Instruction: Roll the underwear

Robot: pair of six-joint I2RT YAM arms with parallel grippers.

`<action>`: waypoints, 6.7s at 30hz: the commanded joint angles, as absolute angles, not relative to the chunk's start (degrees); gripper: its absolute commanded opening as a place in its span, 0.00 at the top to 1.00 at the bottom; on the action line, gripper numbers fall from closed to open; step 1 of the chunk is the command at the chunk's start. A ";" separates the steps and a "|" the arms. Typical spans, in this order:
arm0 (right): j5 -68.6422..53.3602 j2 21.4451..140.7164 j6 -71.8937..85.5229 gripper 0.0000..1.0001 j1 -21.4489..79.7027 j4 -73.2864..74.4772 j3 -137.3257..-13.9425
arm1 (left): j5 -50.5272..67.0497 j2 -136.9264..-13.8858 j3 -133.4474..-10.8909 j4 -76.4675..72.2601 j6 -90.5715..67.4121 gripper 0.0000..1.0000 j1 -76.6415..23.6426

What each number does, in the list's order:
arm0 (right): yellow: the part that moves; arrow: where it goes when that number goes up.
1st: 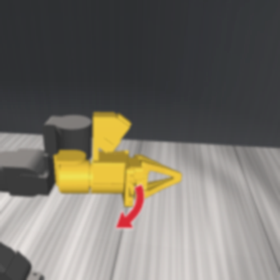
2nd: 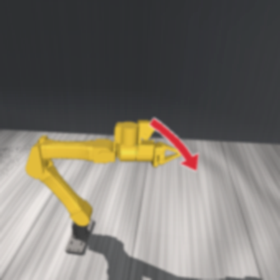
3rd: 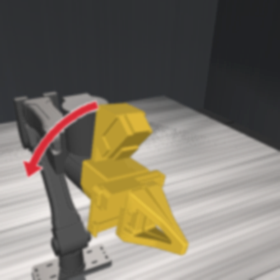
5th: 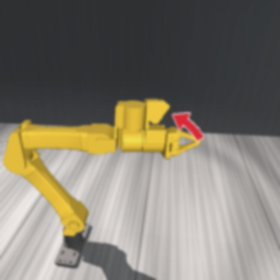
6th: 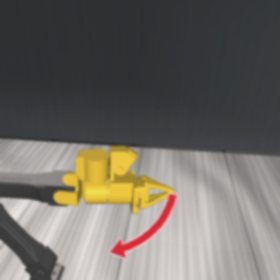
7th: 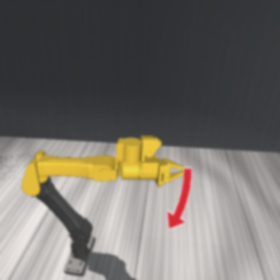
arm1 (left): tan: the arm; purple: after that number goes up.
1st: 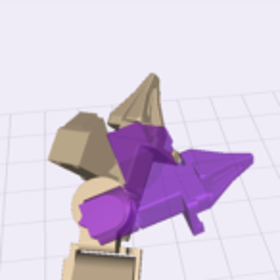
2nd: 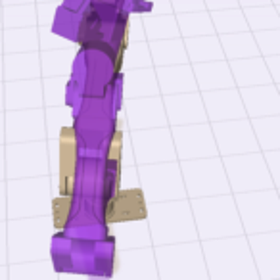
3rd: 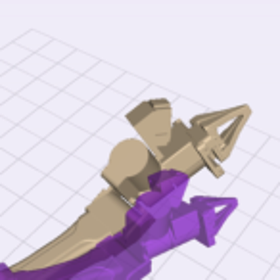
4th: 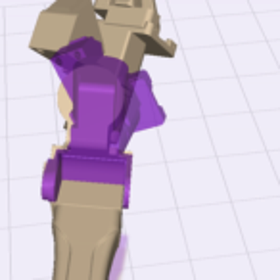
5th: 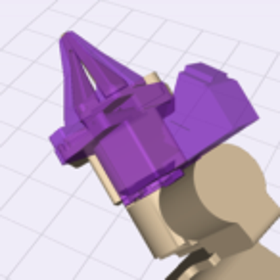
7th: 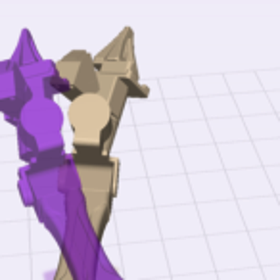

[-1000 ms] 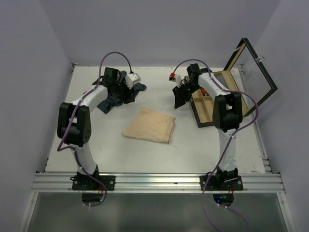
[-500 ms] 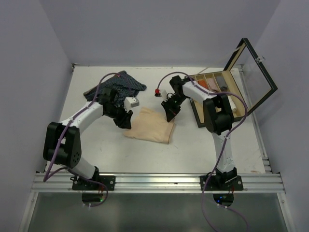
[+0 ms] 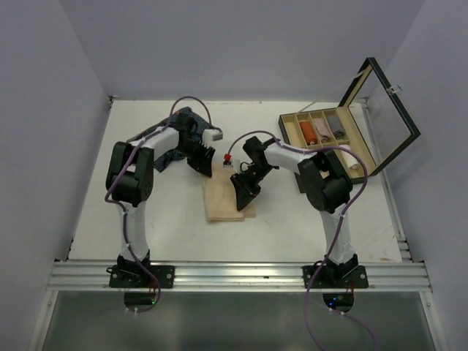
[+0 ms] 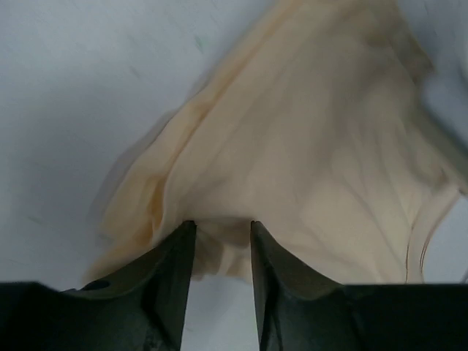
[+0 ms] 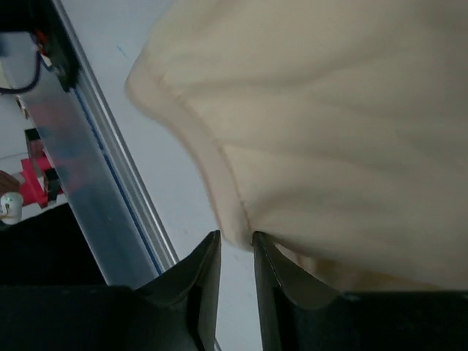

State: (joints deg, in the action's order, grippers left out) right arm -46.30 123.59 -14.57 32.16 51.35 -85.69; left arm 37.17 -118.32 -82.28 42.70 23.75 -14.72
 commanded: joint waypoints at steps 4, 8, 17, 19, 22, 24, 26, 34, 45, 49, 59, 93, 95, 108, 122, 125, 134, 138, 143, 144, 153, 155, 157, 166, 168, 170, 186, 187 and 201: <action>-56.00 112.68 -1.14 0.67 34.37 41.64 -90.60 | 37.51 -129.72 -109.14 39.36 29.96 0.48 -11.87; -51.87 111.01 -1.67 0.67 29.54 40.96 -91.41 | 36.74 -122.91 -105.24 39.81 32.60 0.45 -11.16; -46.84 118.91 -1.59 0.73 28.12 33.31 -95.43 | 36.48 -100.66 -75.45 33.31 29.28 0.49 -10.28; -47.46 120.23 1.91 0.76 28.30 31.48 -96.24 | 35.08 -97.75 -71.30 31.65 28.39 0.50 -10.63; -46.68 118.23 7.63 0.81 29.35 24.12 -90.73 | 32.35 -91.86 -64.26 29.19 27.07 0.48 -12.30; -46.06 117.43 14.22 0.85 30.32 19.27 -87.29 | 31.56 -91.23 -61.88 28.57 25.06 0.48 -13.00; -44.66 116.55 18.35 0.89 31.28 14.52 -83.78 | 29.19 -90.97 -60.65 28.13 23.13 0.50 -13.44; -35.79 110.48 41.64 0.95 33.05 0.35 -72.95 | 21.02 -86.66 -54.14 24.88 23.11 0.52 -17.93; -30.41 110.83 52.20 1.00 37.00 1.93 -72.33 | 16.35 -90.96 -54.84 24.43 24.08 0.62 -22.06; -30.41 111.88 54.31 1.00 37.35 1.76 -71.46 | 16.96 -92.37 -54.93 24.70 23.64 0.64 -22.67; -29.71 116.10 56.78 1.00 38.41 0.62 -70.31 | 14.06 -94.48 -55.02 23.03 22.24 0.69 -23.47; -29.62 122.70 56.43 1.00 38.50 2.64 -72.69 | 30.40 -93.24 -66.89 37.54 22.42 1.00 -23.82; -29.71 122.70 56.43 1.00 38.50 2.64 -72.69 | 31.37 -94.13 -66.18 36.48 21.45 1.00 -23.91; -29.79 121.56 56.34 1.00 38.41 2.37 -71.81 | 33.58 -103.44 -61.88 30.15 17.58 1.00 -23.82; -28.92 107.84 32.28 0.82 25.23 20.73 -77.86 | 33.66 -102.48 -57.13 37.34 28.64 0.76 -18.90; -27.25 108.54 30.24 0.81 25.14 22.06 -80.15 | 32.87 -101.87 -55.81 39.02 31.55 0.74 -18.90; -24.96 115.92 27.24 0.75 25.49 24.34 -85.43 | 30.85 -101.86 -55.63 38.94 33.13 0.73 -18.90; -24.96 117.07 27.60 0.74 26.98 23.91 -86.66 | 30.94 -102.39 -56.25 38.94 32.96 0.73 -18.90; -23.91 119.09 27.69 0.74 27.68 24.43 -87.89 | 31.38 -102.57 -56.34 38.58 32.61 0.73 -18.90; -23.82 119.35 27.69 0.74 27.77 25.04 -88.59 | 31.46 -102.57 -56.34 38.50 32.43 0.73 -18.90; -22.06 122.69 27.33 0.69 28.65 26.80 -91.40 | 31.82 -102.66 -56.25 38.58 32.26 0.72 -18.90; -21.71 123.13 26.63 0.69 28.91 27.59 -91.84 | 31.82 -102.66 -56.34 38.67 32.26 0.72 -18.90; -22.06 123.49 26.54 0.68 28.92 27.86 -91.85 | 31.99 -102.57 -56.34 38.76 32.26 0.72 -18.90; -23.99 123.40 25.40 0.98 28.83 27.51 -92.72 | 32.08 -103.01 -55.99 38.58 32.43 0.72 -18.81; -24.00 123.05 25.05 1.00 28.65 27.68 -93.16 | 31.82 -102.92 -55.90 38.85 32.61 0.72 -18.90; -23.99 121.74 24.52 1.00 28.39 27.86 -93.43 | 31.64 -102.83 -55.64 38.76 32.87 0.72 -18.81; -25.58 115.57 22.41 1.00 27.25 30.85 -84.74 | 31.55 -102.48 -55.46 39.37 33.05 0.69 -18.90; -25.66 116.27 22.41 1.00 27.16 30.85 -84.29 | 31.47 -102.48 -55.46 39.55 33.13 0.70 -18.90; -21.62 122.43 21.27 1.00 27.16 27.42 -86.84 | 31.29 -99.76 -53.70 42.80 38.31 0.68 -18.90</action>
State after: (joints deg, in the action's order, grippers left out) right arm -24.45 121.67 22.85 27.16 28.58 -85.27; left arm 37.01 -99.63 -56.60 37.32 33.52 -19.14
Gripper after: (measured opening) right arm 0.010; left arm 0.314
